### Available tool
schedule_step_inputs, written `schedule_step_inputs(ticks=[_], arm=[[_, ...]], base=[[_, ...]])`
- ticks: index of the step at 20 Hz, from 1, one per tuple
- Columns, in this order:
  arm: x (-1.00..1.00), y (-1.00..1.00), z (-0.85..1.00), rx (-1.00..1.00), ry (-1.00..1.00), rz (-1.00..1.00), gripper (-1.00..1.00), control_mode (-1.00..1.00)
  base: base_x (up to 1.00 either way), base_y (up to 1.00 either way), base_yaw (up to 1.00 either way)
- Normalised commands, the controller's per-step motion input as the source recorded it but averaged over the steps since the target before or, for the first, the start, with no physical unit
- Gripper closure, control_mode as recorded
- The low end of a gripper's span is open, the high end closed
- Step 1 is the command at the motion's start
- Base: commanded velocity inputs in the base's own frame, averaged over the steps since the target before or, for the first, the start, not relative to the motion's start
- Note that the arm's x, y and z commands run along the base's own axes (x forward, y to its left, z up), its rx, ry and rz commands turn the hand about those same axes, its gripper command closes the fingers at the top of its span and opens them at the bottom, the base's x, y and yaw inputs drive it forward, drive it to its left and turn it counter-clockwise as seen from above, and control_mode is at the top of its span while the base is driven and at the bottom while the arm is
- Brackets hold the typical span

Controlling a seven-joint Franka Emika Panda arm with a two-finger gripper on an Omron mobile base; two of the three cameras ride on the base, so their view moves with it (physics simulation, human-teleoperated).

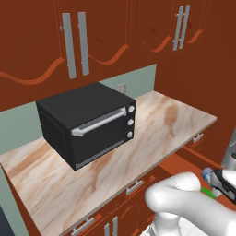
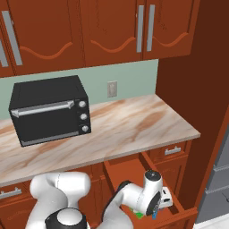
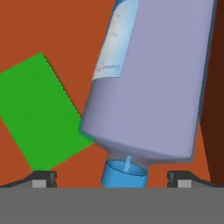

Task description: Restock the sink supplies by placing the sponge and soap dispenser on the counter and next to the sink. Make sure the soap dispenser is upright.

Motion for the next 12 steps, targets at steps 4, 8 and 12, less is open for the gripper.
schedule_step_inputs(ticks=[4, 8, 12], arm=[[0.21, 0.00, -0.07, 0.05, 0.02, -0.03, -1.00, -1.00], [-0.04, 0.00, -0.36, 0.09, 0.00, -0.05, -1.00, -1.00], [-0.15, 0.00, -0.50, 0.06, 0.00, -0.07, 1.00, -1.00]], base=[[0.00, 0.00, 0.00], [0.00, 0.00, 0.00], [0.00, 0.00, 0.00]])
